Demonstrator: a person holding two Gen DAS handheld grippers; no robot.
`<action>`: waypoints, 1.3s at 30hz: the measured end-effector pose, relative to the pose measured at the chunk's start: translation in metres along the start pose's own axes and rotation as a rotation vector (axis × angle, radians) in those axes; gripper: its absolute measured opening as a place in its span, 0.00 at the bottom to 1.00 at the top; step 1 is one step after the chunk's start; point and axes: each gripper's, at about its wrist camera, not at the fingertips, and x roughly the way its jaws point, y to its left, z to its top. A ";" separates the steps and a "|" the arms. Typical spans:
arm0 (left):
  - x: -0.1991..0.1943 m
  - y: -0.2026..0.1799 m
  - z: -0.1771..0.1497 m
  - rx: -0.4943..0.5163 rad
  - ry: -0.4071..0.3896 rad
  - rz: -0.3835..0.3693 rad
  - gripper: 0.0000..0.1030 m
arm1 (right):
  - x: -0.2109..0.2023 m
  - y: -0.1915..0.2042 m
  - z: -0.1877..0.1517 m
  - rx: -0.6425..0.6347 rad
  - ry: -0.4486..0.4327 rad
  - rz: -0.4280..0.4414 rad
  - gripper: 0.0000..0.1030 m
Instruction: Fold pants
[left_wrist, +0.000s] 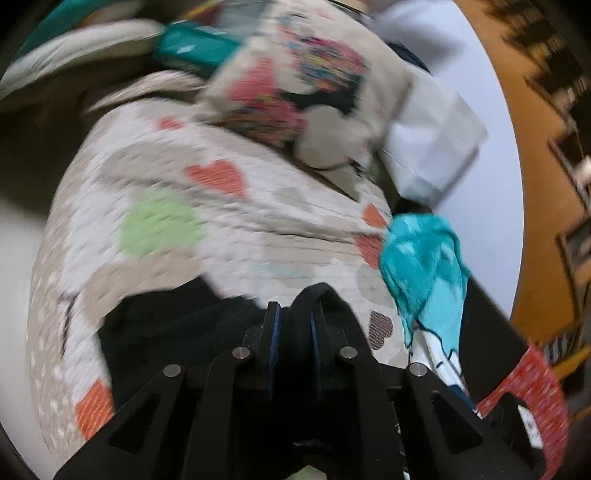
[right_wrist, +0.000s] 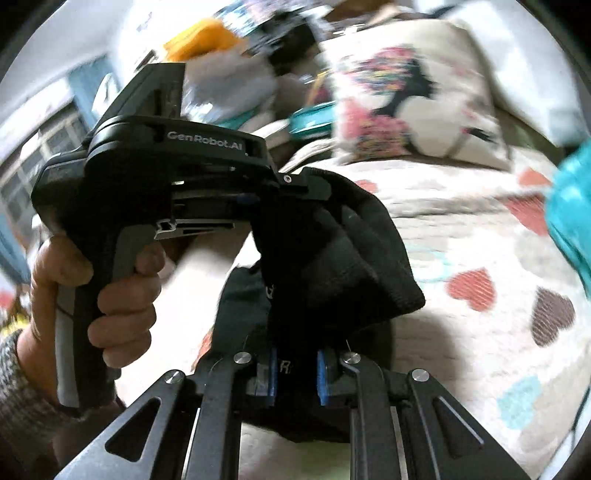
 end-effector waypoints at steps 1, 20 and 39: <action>-0.005 0.012 -0.002 -0.027 -0.009 -0.003 0.14 | 0.010 0.013 -0.001 -0.046 0.023 -0.010 0.17; -0.038 0.151 -0.027 -0.518 -0.025 0.011 0.27 | 0.070 0.104 -0.049 -0.418 0.131 -0.070 0.74; -0.103 0.145 -0.030 -0.473 -0.220 -0.015 0.35 | 0.007 0.074 -0.062 -0.341 0.138 -0.007 0.80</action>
